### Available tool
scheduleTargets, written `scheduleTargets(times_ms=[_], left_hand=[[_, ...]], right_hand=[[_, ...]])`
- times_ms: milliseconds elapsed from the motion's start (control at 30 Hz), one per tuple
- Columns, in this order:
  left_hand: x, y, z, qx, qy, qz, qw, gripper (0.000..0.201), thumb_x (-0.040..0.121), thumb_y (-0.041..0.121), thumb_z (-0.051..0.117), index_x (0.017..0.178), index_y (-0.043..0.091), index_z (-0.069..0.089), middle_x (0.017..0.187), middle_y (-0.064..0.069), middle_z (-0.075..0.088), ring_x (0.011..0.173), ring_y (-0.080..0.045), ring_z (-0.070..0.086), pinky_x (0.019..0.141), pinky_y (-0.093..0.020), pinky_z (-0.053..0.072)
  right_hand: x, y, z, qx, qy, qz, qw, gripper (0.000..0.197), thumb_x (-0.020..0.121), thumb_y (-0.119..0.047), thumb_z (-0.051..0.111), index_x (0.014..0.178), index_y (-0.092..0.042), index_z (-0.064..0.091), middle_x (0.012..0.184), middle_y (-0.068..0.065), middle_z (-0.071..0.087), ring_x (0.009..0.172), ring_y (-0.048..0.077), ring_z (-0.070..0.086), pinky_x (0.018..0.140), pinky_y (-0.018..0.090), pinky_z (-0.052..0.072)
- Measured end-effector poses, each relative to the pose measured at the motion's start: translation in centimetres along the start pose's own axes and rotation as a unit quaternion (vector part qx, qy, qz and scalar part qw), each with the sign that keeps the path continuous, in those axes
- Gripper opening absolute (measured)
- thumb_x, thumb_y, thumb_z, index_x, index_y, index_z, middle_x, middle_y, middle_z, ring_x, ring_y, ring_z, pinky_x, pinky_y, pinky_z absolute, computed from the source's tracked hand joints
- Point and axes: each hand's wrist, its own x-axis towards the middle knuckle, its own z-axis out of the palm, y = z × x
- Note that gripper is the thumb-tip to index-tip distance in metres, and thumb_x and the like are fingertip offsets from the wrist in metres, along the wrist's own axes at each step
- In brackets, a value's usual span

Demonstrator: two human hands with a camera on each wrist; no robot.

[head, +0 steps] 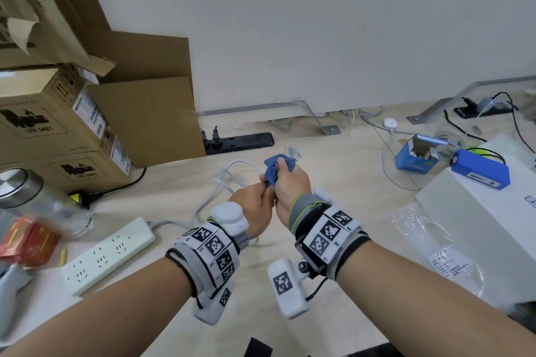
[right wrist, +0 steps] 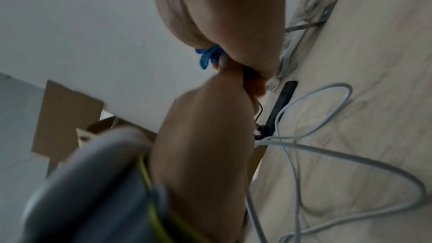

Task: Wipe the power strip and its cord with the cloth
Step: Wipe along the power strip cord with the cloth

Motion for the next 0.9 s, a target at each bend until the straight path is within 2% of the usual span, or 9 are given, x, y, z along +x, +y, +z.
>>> scheduleTargets(times_ms=[200,300,400,467,533,600,700,767,900], left_hand=[[-1.8,-1.9,-2.5,0.229,-0.067,0.152,0.959,0.053,0.087,0.057,0.011,0.05,0.021,0.026,0.044,0.006,0.027,0.05,-0.026,0.034,0.059,-0.031,0.028],[-3.0,-2.6,-3.6,0.299,-0.137,0.16,0.931,0.057,0.085,0.06,0.003,0.054,0.021,0.031,0.051,0.004,0.041,0.056,-0.026,0.038,0.068,-0.033,0.032],[-2.8,-2.6,-3.4,0.362,-0.184,0.115,0.907,0.054,0.094,0.057,0.02,0.064,0.02,0.047,0.071,-0.003,0.063,0.063,-0.027,0.048,0.071,-0.033,0.041],[-2.6,-2.8,-2.5,0.279,-0.207,0.026,0.937,0.043,0.089,0.061,0.034,0.08,0.024,0.056,0.079,0.001,0.066,0.072,-0.023,0.058,0.072,-0.032,0.047],[-2.5,-2.9,-1.4,0.057,-0.222,-0.047,0.972,0.041,0.086,0.059,0.04,0.092,0.023,0.059,0.074,0.005,0.065,0.071,-0.014,0.061,0.077,-0.036,0.051],[-2.4,-1.9,-0.8,-0.166,-0.219,-0.092,0.957,0.041,0.095,0.044,0.04,0.098,0.009,0.061,0.075,0.0,0.068,0.067,-0.008,0.061,0.078,-0.034,0.051],[-2.6,-0.7,-0.6,-0.372,-0.197,-0.175,0.89,0.043,0.1,0.034,0.034,0.101,0.0,0.061,0.079,-0.011,0.066,0.074,-0.023,0.064,0.074,-0.031,0.051],[-3.1,-0.9,-0.1,-0.408,-0.156,-0.201,0.877,0.044,0.1,0.039,0.035,0.089,0.006,0.063,0.062,-0.003,0.056,0.059,-0.021,0.055,0.059,-0.028,0.048],[-3.4,-2.0,0.0,-0.205,-0.049,-0.115,0.971,0.042,0.098,0.038,0.041,0.065,0.027,0.065,0.04,0.01,0.044,0.047,-0.006,0.044,0.055,-0.026,0.036]], right_hand=[[1.9,-1.8,-1.9,0.034,0.029,0.107,0.993,0.031,0.101,-0.018,0.042,0.072,-0.009,0.05,0.044,0.004,0.049,0.045,0.018,0.043,0.036,0.015,0.039],[2.8,-2.1,-3.1,-0.013,0.018,0.073,0.997,0.025,0.098,-0.016,0.042,0.075,-0.011,0.049,0.062,0.005,0.054,0.05,0.017,0.051,0.046,0.022,0.045],[2.3,-1.7,-2.7,0.005,0.018,0.091,0.996,0.035,0.101,-0.022,0.042,0.069,-0.009,0.047,0.062,0.006,0.051,0.051,0.018,0.049,0.044,0.026,0.04],[1.9,-1.1,-2.1,-0.001,-0.005,0.081,0.997,0.043,0.103,-0.023,0.038,0.063,-0.008,0.046,0.055,0.008,0.048,0.051,0.021,0.045,0.045,0.025,0.037],[1.2,-0.4,-1.4,0.004,-0.044,0.062,0.997,0.043,0.104,-0.022,0.033,0.065,-0.009,0.045,0.058,0.01,0.044,0.054,0.022,0.045,0.053,0.031,0.038],[0.6,0.4,-1.3,0.001,-0.074,0.061,0.995,0.04,0.104,-0.021,0.034,0.067,-0.011,0.046,0.062,0.011,0.048,0.057,0.022,0.05,0.056,0.032,0.041],[0.0,1.4,-1.4,-0.026,-0.109,0.048,0.993,0.033,0.103,-0.022,0.039,0.074,-0.012,0.052,0.062,0.01,0.063,0.066,0.023,0.063,0.057,0.031,0.049],[0.0,1.5,-1.4,-0.051,-0.114,0.042,0.991,0.03,0.102,-0.024,0.039,0.081,-0.012,0.056,0.073,0.012,0.066,0.073,0.027,0.063,0.059,0.031,0.048],[0.7,1.1,-1.8,-0.06,-0.075,0.07,0.993,0.022,0.099,-0.022,0.041,0.097,-0.006,0.056,0.089,0.018,0.062,0.081,0.03,0.061,0.068,0.039,0.051]])
